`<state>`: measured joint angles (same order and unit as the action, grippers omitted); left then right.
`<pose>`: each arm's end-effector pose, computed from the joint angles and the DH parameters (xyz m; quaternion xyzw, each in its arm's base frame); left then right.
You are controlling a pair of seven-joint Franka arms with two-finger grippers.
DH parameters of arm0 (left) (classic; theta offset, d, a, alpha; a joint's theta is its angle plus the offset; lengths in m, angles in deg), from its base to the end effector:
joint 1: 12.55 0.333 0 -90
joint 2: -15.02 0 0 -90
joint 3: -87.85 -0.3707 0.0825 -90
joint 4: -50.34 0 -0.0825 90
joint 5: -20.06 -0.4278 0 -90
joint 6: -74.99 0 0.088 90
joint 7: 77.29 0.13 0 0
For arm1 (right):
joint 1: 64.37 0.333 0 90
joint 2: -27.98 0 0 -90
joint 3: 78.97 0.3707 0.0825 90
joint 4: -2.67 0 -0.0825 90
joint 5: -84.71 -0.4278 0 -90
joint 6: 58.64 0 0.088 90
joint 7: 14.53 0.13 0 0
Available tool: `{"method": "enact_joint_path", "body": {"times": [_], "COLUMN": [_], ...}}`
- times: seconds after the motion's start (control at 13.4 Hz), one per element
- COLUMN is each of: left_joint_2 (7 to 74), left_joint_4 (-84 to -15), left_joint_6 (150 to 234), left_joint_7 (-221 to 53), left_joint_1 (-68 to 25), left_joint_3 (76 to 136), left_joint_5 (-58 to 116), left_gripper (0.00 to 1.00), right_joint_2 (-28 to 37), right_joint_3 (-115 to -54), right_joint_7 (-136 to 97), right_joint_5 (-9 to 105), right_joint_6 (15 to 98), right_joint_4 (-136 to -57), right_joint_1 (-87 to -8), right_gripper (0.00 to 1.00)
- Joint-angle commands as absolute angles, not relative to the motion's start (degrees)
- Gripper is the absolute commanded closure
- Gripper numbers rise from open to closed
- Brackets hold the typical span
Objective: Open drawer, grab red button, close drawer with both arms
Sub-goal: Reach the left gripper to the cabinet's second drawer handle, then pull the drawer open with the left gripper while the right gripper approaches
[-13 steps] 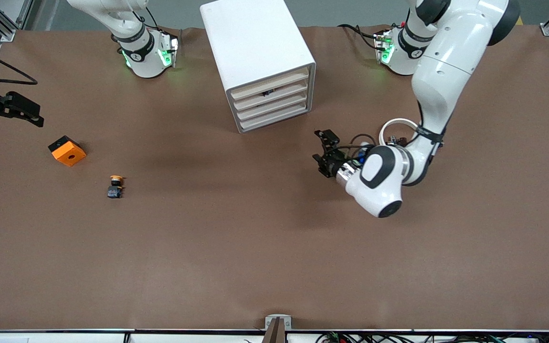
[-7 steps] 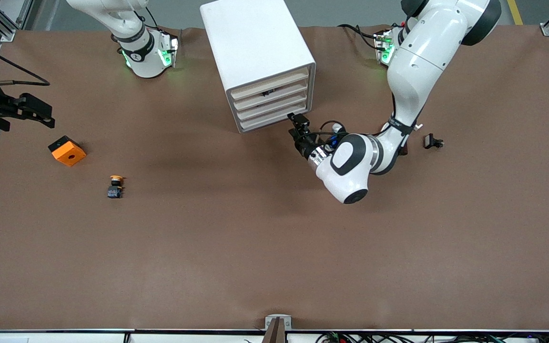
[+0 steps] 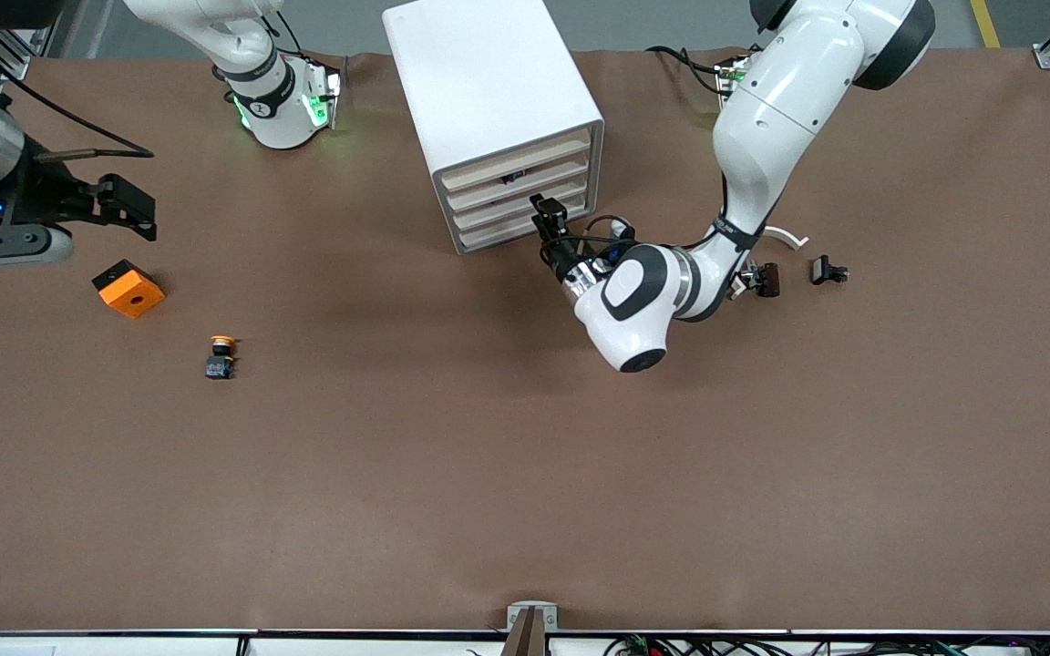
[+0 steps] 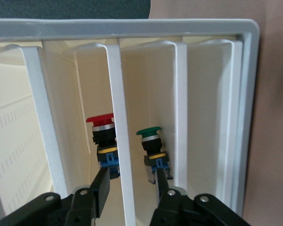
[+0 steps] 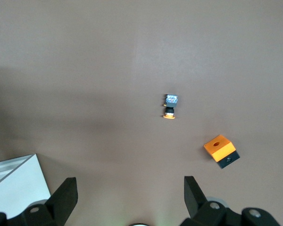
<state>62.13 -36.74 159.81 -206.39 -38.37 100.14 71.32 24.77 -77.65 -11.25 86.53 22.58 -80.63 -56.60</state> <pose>0.4958 -0.4948 0.1978 -0.4495 -0.6556 0.5219 0.3095 0.5940 0.0900 0.6694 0.9976 0.0489 -0.0442 0.0200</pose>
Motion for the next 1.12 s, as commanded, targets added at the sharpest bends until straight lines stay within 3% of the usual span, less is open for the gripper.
{"method": "enact_joint_path", "body": {"times": [0.0,0.37,0.45,0.6,0.67,1.04], "left_joint_2": [62.9,63.5,63.7,64.2,64.5,64.2], "left_joint_4": [-35.6,-35.6,-35.6,-35.6,-35.5,-35.1], "left_joint_6": [157.6,157.6,157.6,157.6,157.6,157.7], "left_joint_7": [-207.7,-207.7,-207.7,-207.8,-207.8,-208.0], "left_joint_1": [-40.1,-42.3,-42.3,-42.3,-42.3,-41.6], "left_joint_3": [99.8,99.8,99.8,99.8,99.8,99.5], "left_joint_5": [72.5,72.5,72.5,72.6,72.6,74.1], "left_gripper": [0.57,0.68,0.73,0.94,0.98,1.00], "right_joint_2": [24.4,24.4,24.4,24.2,24.1,24.0], "right_joint_3": [-77.8,-77.7,-77.7,-77.8,-77.8,-77.7], "right_joint_7": [-3.1,6.6,6.8,9.4,10.8,18.8], "right_joint_5": [86.2,85.2,84.1,81.7,80.9,80.7], "right_joint_6": [20.5,20.3,20.3,20.4,20.4,20.6], "right_joint_4": [-79.2,-79.7,-79.8,-79.8,-79.8,-79.9], "right_joint_1": [-52.6,-47.7,-47.6,-47.6,-47.6,-43.6], "right_gripper": [0.00,0.00,0.00,0.00,0.00,0.00]}}
